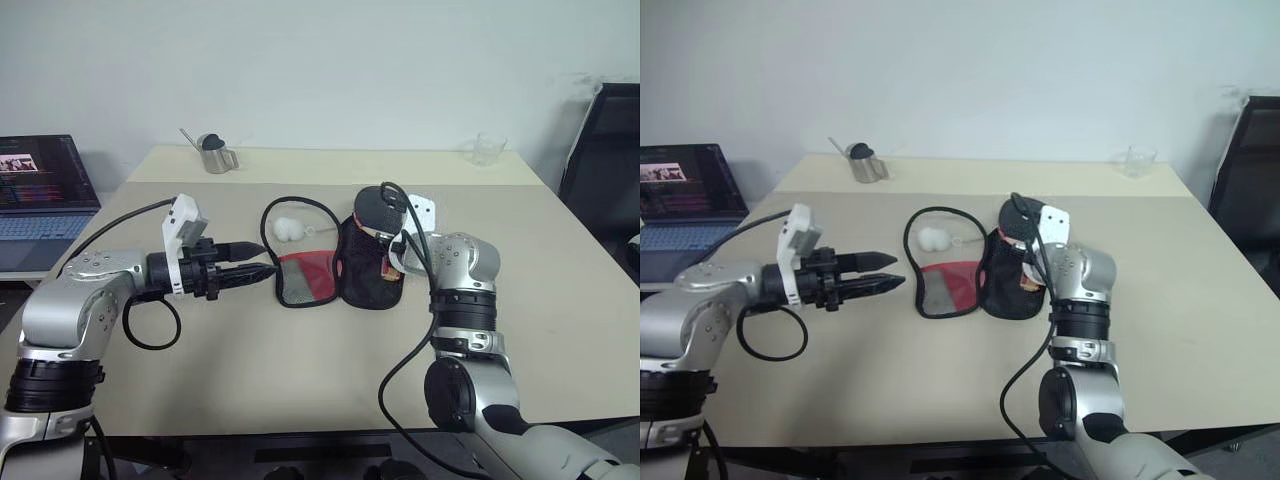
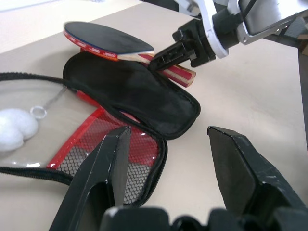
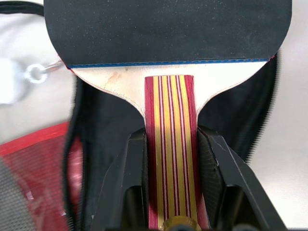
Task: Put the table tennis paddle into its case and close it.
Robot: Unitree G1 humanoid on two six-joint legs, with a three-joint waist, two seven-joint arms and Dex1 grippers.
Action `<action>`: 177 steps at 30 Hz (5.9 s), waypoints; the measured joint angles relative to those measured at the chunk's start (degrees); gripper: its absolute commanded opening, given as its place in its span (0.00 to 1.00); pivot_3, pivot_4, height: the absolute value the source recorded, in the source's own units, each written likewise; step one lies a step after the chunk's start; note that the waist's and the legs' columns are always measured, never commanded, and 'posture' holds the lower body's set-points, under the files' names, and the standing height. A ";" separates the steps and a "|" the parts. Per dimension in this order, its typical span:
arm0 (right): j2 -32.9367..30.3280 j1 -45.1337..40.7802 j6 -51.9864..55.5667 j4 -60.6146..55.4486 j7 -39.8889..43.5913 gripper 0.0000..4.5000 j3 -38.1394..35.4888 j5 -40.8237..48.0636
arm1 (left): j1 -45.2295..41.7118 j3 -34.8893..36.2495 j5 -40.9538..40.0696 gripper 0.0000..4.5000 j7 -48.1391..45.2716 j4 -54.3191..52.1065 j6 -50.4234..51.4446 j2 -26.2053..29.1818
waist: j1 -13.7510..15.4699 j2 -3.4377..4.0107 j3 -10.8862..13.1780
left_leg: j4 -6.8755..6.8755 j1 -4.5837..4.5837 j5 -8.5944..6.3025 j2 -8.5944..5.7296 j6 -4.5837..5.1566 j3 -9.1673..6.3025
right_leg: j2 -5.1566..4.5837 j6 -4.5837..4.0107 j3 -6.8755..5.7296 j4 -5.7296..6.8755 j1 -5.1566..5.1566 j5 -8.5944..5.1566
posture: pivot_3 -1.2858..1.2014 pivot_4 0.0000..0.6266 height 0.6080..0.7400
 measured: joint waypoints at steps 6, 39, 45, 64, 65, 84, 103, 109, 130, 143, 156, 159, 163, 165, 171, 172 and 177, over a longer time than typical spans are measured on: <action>0.09 0.02 0.94 -0.42 -2.33 0.23 0.12 3.71 | 0.47 0.02 0.01 0.62 -0.40 0.01 -0.41 0.00 | 0.04 0.00 0.00 | 0.00 0.00 0.00 0.01 0.00 0.00 | -0.01 -0.02 0.00 0.01 0.00 0.01 | 0.52 0.24 1.00; 0.14 2.45 0.00 3.79 -13.44 0.23 -0.30 15.65 | 1.76 0.09 -0.12 0.62 -1.64 0.08 -0.31 1.06 | -0.02 0.00 0.00 | 0.00 0.00 0.00 0.01 0.00 0.00 | 0.00 0.09 0.01 0.00 0.00 -0.05 | 0.52 0.24 1.00; 0.11 2.67 -1.69 4.74 -13.83 0.23 0.60 16.25 | 2.08 0.08 -0.61 0.62 -1.11 -0.46 0.28 1.13 | -0.02 0.00 0.00 | 0.01 0.00 0.00 0.01 0.00 -0.01 | 0.00 0.10 0.01 0.01 0.01 -0.05 | 0.52 0.24 1.00; -0.14 4.07 -7.09 8.51 -14.29 0.23 5.47 16.72 | 2.30 0.29 -1.97 0.62 -0.08 -2.14 2.06 2.39 | -0.06 -0.02 -0.01 | 0.04 0.04 0.00 0.02 0.00 -0.01 | 0.00 0.13 0.01 0.02 0.06 -0.06 | 0.52 0.24 1.00; -0.14 4.09 -7.12 8.61 -14.18 0.23 5.48 16.75 | 2.41 0.29 -1.97 0.62 0.04 -2.17 2.25 2.42 | -0.06 -0.02 -0.01 | 0.03 0.05 0.00 0.02 0.00 -0.01 | 0.00 0.13 0.01 0.01 0.06 -0.07 | 0.52 0.24 1.00; -0.34 4.48 -6.06 9.66 -9.55 1.00 6.07 21.60 | 2.34 0.35 -1.69 0.62 1.30 -1.85 1.81 2.91 | -0.09 -0.02 -0.02 | 0.02 0.05 0.00 0.02 0.01 0.00 | 0.00 0.13 0.02 0.01 0.06 -0.06 | 0.52 0.24 1.00; -10.36 8.21 1.15 -2.70 5.75 1.00 9.86 19.73 | -2.99 -2.57 8.30 0.62 9.14 13.67 -8.33 -5.75 | -0.03 -0.05 -0.03 | 0.03 0.06 0.00 0.10 0.01 0.05 | 0.07 0.09 0.05 0.04 0.03 0.00 | 0.52 0.24 1.00; -3.56 7.83 0.82 0.23 4.55 1.00 9.80 16.58 | -2.39 -2.41 7.35 0.62 5.48 12.48 -7.55 -3.01 | -0.48 -0.05 -0.03 | 0.06 0.05 0.01 0.26 0.00 0.06 | 0.20 0.03 0.03 0.02 0.01 0.04 | 0.52 0.24 1.00; -1.27 7.33 0.25 2.36 1.45 0.28 9.19 11.73 | 0.11 -1.70 4.91 0.62 2.78 7.82 -4.90 -0.61 | 0.24 -0.06 -0.04 | 0.09 0.05 0.01 0.12 0.01 0.03 | 0.06 0.06 0.01 0.00 0.06 0.04 | 0.52 0.24 1.00; -1.30 7.28 -0.40 2.77 1.92 0.25 9.27 11.48 | 0.49 -0.74 4.88 0.62 2.81 7.25 -3.87 -0.41 | 0.19 -0.06 -0.04 | 0.08 0.07 0.01 0.13 0.01 0.04 | 0.07 0.06 0.02 0.01 0.06 0.04 | 0.52 0.24 1.00; -1.59 5.81 1.85 2.06 3.28 0.25 7.02 10.90 | 0.48 -0.74 4.90 0.62 2.73 6.88 -3.89 -0.40 | 0.07 -0.06 -0.04 | 0.06 0.07 0.01 0.13 0.01 0.05 | 0.07 0.06 0.02 0.01 0.04 0.04 | 0.52 0.24 1.00; -1.66 5.45 2.69 0.97 3.65 0.25 5.96 10.90 | 0.48 -0.74 4.91 0.62 2.74 6.89 -3.89 -0.41 | 0.07 -0.06 -0.04 | 0.06 0.07 0.01 0.13 0.01 0.05 | 0.07 0.06 0.03 0.01 0.04 0.04 | 0.52 0.24 1.00; -1.85 4.64 3.63 -0.45 3.87 0.25 4.88 10.90 | 0.47 -0.74 4.91 0.62 2.74 6.88 -3.92 -0.41 | 0.05 -0.06 -0.04 | 0.06 0.07 0.01 0.13 0.01 0.04 | 0.07 0.06 0.02 0.01 0.04 0.04 | 0.52 0.24 1.00; -2.22 4.23 4.19 -0.92 3.98 0.24 4.28 10.90 | 0.46 -0.74 4.92 0.62 2.72 6.89 -3.95 -0.41 | 0.06 -0.06 -0.03 | 0.06 0.07 0.01 0.13 0.01 0.05 | 0.07 0.06 0.03 0.00 0.04 0.04 | 0.52 0.24 1.00; -3.66 3.84 4.41 -1.54 4.31 0.24 3.73 10.32 | 0.33 -0.75 4.96 0.62 2.66 6.97 -4.03 -0.41 | 0.06 -0.06 -0.03 | 0.06 0.08 0.01 0.13 0.01 0.04 | 0.07 0.06 0.02 0.01 0.04 0.04 | 0.52 0.24 1.00; -3.93 3.84 4.41 -1.54 4.38 0.23 3.73 9.95 | 0.32 -0.75 4.97 0.62 2.65 7.00 -4.04 -0.41 | 0.07 -0.06 -0.04 | 0.06 0.07 0.01 0.12 0.01 0.05 | 0.07 0.06 0.02 0.01 0.04 0.04 | 0.52 0.24 1.00; -6.22 3.99 3.31 -1.56 4.85 0.09 5.68 6.99 | 0.07 -0.76 5.00 0.62 2.58 7.18 -4.05 -0.41 | 0.12 -0.06 -0.04 | 0.06 0.07 0.01 0.11 0.01 0.05 | 0.07 0.06 0.03 -0.01 0.05 0.04 | 0.52 0.24 1.00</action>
